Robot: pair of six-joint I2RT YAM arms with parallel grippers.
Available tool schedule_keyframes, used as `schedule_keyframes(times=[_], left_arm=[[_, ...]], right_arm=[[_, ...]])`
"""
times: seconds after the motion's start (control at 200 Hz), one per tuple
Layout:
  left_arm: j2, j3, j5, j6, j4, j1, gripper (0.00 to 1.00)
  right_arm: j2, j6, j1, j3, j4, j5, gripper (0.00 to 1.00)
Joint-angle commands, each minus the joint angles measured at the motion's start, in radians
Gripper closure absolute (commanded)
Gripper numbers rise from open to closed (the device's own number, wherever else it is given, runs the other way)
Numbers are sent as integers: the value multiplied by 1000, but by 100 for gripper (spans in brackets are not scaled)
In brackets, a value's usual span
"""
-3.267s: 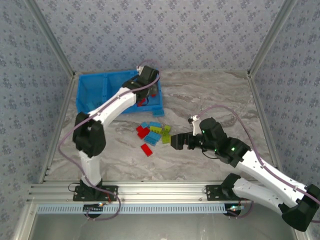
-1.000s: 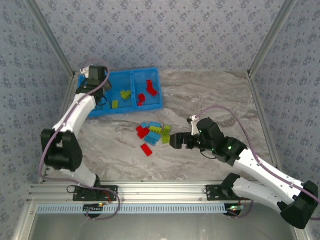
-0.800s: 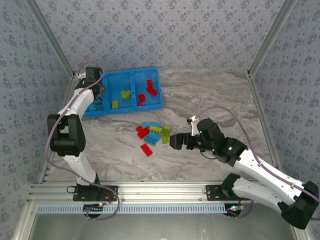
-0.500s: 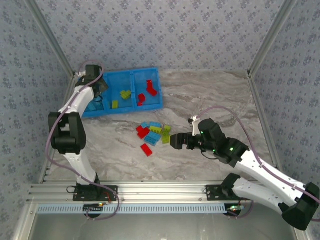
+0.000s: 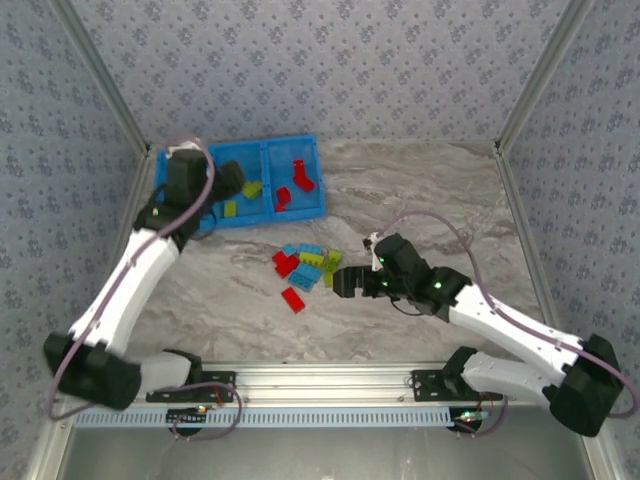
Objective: Sort the legos into containers by color
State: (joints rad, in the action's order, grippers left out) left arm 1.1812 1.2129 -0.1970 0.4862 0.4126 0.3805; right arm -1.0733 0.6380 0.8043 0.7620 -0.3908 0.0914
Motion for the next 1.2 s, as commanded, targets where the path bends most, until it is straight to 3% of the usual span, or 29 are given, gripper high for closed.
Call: schedule_keyframes(times=[0.0,0.055,0.17,0.28,0.365,0.475,0.58,0.77,0.944,0.979,1.194], left_arm=[[-152,-76,21,-200,-64,146,17],[-211,-101,74,-273,-56,197,17],[-294,-133,365,-516,23,230,17],[-335,-189,532,-742,114,264,17],[-329,-231,612,-898,199,309,9],[-304,-303,572,-1033,235,366,2],[-269,-316,524,-1054,254,371,2],[-271,-348,490,-1105,259,370,1],[-282,-386,431,-1160,292,372,1],[-279,-388,424,-1159,291,372,1],[-261,-390,397,-1154,291,372,1]], right_arm=[[-100,-50,7,83,-20,-87,0],[-162,-76,6,94,4,-94,0],[-287,-97,-10,110,60,-102,0],[-399,-99,-22,136,90,-111,0],[-470,-116,-33,166,100,-130,1],[-520,-76,-71,198,108,-111,6],[-544,34,-114,199,173,-94,13],[-631,195,-120,283,172,-187,18],[-760,234,-100,420,51,-254,28],[-778,235,-96,422,46,-259,33],[-809,269,-91,417,34,-259,45]])
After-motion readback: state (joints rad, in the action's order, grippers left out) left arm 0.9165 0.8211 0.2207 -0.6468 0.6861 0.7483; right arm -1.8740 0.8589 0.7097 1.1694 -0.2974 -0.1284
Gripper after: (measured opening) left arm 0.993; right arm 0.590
